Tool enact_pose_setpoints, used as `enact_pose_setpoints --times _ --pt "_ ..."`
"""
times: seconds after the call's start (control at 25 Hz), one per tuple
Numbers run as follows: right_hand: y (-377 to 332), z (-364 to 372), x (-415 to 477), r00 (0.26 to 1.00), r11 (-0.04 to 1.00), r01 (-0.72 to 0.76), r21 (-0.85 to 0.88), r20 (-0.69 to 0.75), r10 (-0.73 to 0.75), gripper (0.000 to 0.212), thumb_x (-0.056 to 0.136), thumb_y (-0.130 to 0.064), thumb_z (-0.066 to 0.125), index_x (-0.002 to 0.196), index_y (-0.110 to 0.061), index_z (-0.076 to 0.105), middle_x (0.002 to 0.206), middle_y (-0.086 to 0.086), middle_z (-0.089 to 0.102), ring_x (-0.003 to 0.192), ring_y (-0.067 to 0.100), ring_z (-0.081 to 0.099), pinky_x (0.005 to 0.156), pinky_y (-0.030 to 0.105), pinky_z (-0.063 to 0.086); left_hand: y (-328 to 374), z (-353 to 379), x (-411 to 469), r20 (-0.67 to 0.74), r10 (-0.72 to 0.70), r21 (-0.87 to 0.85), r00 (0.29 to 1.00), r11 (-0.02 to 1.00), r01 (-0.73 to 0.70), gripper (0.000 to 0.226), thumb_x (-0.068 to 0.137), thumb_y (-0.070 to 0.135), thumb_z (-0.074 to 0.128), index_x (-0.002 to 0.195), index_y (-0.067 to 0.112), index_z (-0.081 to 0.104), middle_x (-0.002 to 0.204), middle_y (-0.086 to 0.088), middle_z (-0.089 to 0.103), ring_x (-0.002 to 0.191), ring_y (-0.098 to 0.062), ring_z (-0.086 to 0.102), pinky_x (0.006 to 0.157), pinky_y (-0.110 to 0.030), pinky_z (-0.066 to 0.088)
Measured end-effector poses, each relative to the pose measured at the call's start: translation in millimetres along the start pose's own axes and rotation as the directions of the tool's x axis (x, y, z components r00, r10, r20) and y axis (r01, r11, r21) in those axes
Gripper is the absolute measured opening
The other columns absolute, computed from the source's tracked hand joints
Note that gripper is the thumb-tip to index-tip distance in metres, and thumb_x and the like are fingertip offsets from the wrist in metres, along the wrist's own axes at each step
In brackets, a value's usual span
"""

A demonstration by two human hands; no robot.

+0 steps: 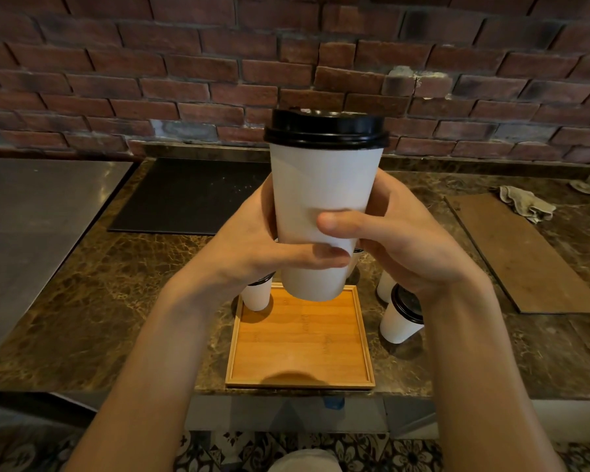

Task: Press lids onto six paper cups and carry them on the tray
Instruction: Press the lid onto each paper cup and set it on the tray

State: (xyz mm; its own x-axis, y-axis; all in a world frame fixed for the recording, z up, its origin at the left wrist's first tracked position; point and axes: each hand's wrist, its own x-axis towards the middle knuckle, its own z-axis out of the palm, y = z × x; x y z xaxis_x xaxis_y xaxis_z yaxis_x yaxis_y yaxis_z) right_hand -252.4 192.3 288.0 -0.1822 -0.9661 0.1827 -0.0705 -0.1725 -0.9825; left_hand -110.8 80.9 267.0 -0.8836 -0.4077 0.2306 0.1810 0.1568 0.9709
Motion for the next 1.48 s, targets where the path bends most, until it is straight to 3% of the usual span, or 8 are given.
enact_pose_setpoints --times 0.24,0.6,0.76,0.92,1.0,1.16,1.32,1.48 --pt "-1 -2 1 0.999 1.000 -0.010 0.006 0.031 0.010 0.065 0.063 -0.026 0.075 0.124 -0.020 0.054 0.110 -0.006 0.069 0.110 0.018 0.065 0.080 0.025 0.054 0 0 1 0.013 -0.011 -0.009 1.000 1.000 0.011 0.082 0.058 0.015 0.077 0.132 0.017 0.042 0.115 0.005 0.063 0.110 -0.015 0.061 0.082 -0.024 0.053" --pt "-8 0 1 0.999 0.995 0.003 -0.102 -0.045 -0.007 0.061 0.064 -0.032 0.079 0.120 -0.029 0.055 0.109 -0.012 0.070 0.108 0.011 0.066 0.080 0.023 0.056 -3 1 4 -0.068 -0.004 0.022 0.998 1.000 0.006 0.091 0.054 0.021 0.081 0.135 0.014 0.040 0.119 0.001 0.061 0.109 -0.014 0.061 0.080 -0.025 0.054" --pt "-9 4 2 0.992 0.974 -0.025 -0.227 -0.129 -0.005 0.075 0.063 -0.039 0.086 0.129 -0.028 0.052 0.113 -0.012 0.065 0.106 0.004 0.063 0.081 0.024 0.057 -5 1 7 -0.121 0.000 0.062 0.993 0.998 0.008 0.094 0.054 0.016 0.085 0.136 0.016 0.039 0.122 0.001 0.059 0.111 -0.012 0.061 0.082 -0.025 0.054" --pt "-13 12 1 0.981 0.954 -0.043 -0.296 -0.193 -0.016 0.083 0.058 -0.048 0.076 0.133 -0.026 0.047 0.113 -0.014 0.062 0.101 -0.003 0.061 0.077 0.018 0.056 -5 3 8 -0.174 0.006 0.119 0.985 0.993 0.015 0.088 0.056 0.015 0.080 0.134 0.017 0.040 0.119 0.005 0.059 0.106 -0.005 0.061 0.076 -0.016 0.053" --pt "-14 15 1 0.974 0.938 -0.069 -0.340 -0.227 -0.011 0.088 0.056 -0.052 0.074 0.136 -0.027 0.045 0.115 -0.016 0.059 0.102 -0.001 0.060 0.079 0.023 0.057 -6 2 9 -0.193 0.008 0.132 0.981 0.991 0.017 0.086 0.057 0.016 0.079 0.133 0.018 0.040 0.118 0.006 0.059 0.106 -0.004 0.061 0.077 -0.016 0.053" --pt "-9 24 2 0.946 0.911 -0.109 -0.397 -0.323 -0.027 0.092 0.062 -0.049 0.082 0.140 -0.026 0.039 0.121 -0.015 0.054 0.108 0.003 0.054 0.086 0.030 0.055 -6 3 9 -0.229 0.003 0.122 0.973 0.992 0.026 0.083 0.054 0.015 0.079 0.127 0.025 0.042 0.117 0.007 0.058 0.107 -0.004 0.061 0.080 -0.020 0.055" --pt "-1 39 4 0.890 0.857 -0.139 -0.497 -0.442 -0.112 0.095 0.064 -0.056 0.078 0.142 -0.023 0.034 0.111 -0.020 0.048 0.107 0.005 0.052 0.087 0.035 0.055 -6 5 11 -0.253 -0.017 0.096 0.967 0.994 0.043 0.094 0.051 0.018 0.081 0.136 0.017 0.039 0.127 -0.005 0.055 0.117 -0.019 0.056 0.095 -0.041 0.051" --pt "0 43 4 0.871 0.825 -0.156 -0.543 -0.469 -0.144 0.093 0.061 -0.065 0.071 0.138 -0.026 0.036 0.108 -0.021 0.047 0.105 0.006 0.054 0.084 0.038 0.056 -7 6 11 -0.259 -0.027 0.092 0.965 0.994 0.053 0.092 0.057 0.021 0.086 0.137 0.015 0.039 0.127 -0.006 0.056 0.116 -0.018 0.057 0.096 -0.041 0.051"
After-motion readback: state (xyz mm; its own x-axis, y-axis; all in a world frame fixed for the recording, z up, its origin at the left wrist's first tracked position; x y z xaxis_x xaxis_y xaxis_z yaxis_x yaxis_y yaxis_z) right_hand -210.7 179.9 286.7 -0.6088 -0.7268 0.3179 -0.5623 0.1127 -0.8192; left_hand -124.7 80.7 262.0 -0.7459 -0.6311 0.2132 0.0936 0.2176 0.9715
